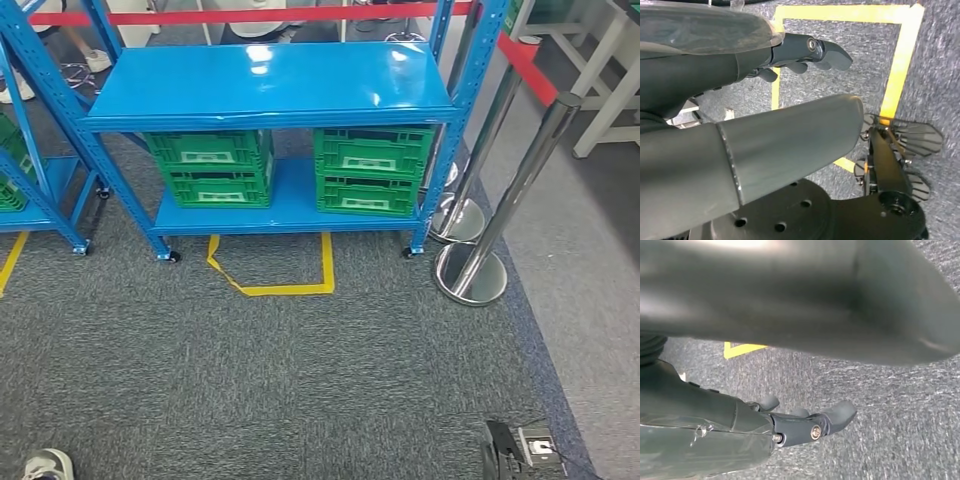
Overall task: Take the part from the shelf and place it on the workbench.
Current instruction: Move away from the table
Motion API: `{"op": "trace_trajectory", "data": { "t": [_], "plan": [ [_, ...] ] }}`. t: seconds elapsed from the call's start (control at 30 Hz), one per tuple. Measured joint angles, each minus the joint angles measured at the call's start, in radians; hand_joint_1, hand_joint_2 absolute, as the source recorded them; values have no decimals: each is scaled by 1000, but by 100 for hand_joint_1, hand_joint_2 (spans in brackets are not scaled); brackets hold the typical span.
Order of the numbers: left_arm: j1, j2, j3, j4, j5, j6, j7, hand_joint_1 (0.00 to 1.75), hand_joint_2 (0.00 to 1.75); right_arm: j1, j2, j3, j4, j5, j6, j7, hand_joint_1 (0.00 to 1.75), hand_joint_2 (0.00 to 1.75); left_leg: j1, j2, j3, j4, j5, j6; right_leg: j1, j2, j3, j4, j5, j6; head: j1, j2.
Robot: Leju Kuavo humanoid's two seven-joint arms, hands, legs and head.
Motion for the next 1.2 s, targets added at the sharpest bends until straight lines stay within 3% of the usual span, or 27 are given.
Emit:
{"op": "trace_trajectory", "data": {
  "t": [0.23,0.37,0.43,0.53,0.57,0.6,0.67,0.7,0.77,0.83,0.9,0.97,1.03,1.07,1.1,1.13,1.2],
  "plan": [
    [0,-1,0,0,3,0,1,0,0,0,0,1,0,5,1,2,0,0,-3,0,0,4,-4,8,-3,0,5,-8,3,8,7,0],
    [-2,-1,0,0,4,0,4,0,0,0,0,3,0,5,1,3,0,0,0,2,13,-16,-2,31,-6,-3,11,-16,1,31,2,0],
    [-2,-2,0,0,5,0,4,0,0,0,-1,3,0,6,1,2,0,0,9,10,32,-42,4,38,-5,-17,-12,42,-32,37,8,0],
    [0,-2,0,0,5,-1,4,0,0,0,-1,4,0,8,2,2,0,0,13,19,49,-50,-4,36,-15,-31,-116,243,-113,48,20,0],
    [2,-3,0,0,5,-2,4,0,0,1,-1,5,0,8,2,2,0,0,16,21,55,-49,-9,32,-20,-33,-137,277,-114,53,21,0],
    [3,-4,0,0,5,-2,4,0,0,3,-1,5,0,8,2,2,0,0,20,21,63,-48,-15,26,-26,-35,-139,273,-95,59,22,0],
    [5,-5,0,0,5,-2,4,0,0,5,-1,7,0,7,2,3,0,0,30,22,80,-42,-32,8,-38,-42,-90,155,-18,76,26,0],
    [5,-4,0,0,4,-2,3,0,0,5,-1,7,0,6,2,3,0,0,32,22,86,-35,-42,-3,-40,-43,-60,92,7,81,31,0],
    [4,-1,0,1,3,-2,2,0,0,3,0,9,0,3,2,2,0,0,31,21,90,-25,-55,-20,-41,-42,-26,28,17,72,35,0],
    [1,-2,0,1,1,-2,1,0,0,2,1,9,0,1,2,2,0,0,32,20,93,-25,-58,-29,-36,-36,-21,30,6,47,26,0],
    [-1,-4,0,1,-1,-2,0,0,0,3,1,10,0,-1,2,1,0,0,36,19,89,-7,-70,-35,-34,-34,-16,30,1,32,15,0],
    [-3,-5,0,1,-2,-2,0,0,0,2,1,10,0,-2,2,0,0,0,34,17,31,96,-109,-37,-32,-33,-8,27,-4,20,2,0],
    [-3,-5,0,1,-2,-2,0,0,0,0,1,11,0,-2,2,0,0,0,30,15,-74,252,-150,-33,-26,-31,-2,25,-12,11,-8,0],
    [-1,-5,0,1,-2,-2,0,0,0,0,1,11,0,-3,2,0,0,0,28,15,-117,303,-151,-29,-22,-29,3,25,-17,6,-10,0],
    [2,-5,0,1,-3,-2,0,0,0,1,1,11,0,-4,2,0,0,0,25,14,-141,314,-131,-22,-18,-27,10,25,-22,3,-12,0],
    [5,-5,0,1,-3,-2,0,0,0,1,1,12,0,-5,2,-1,0,0,20,13,-144,283,-92,-12,-14,-24,19,24,-29,1,-13,0],
    [6,-2,0,1,-3,-2,-1,0,0,0,1,13,-1,-5,2,-2,0,0,5,8,-109,157,-6,16,-9,-19,36,21,-43,1,-15,0]
  ]
}}
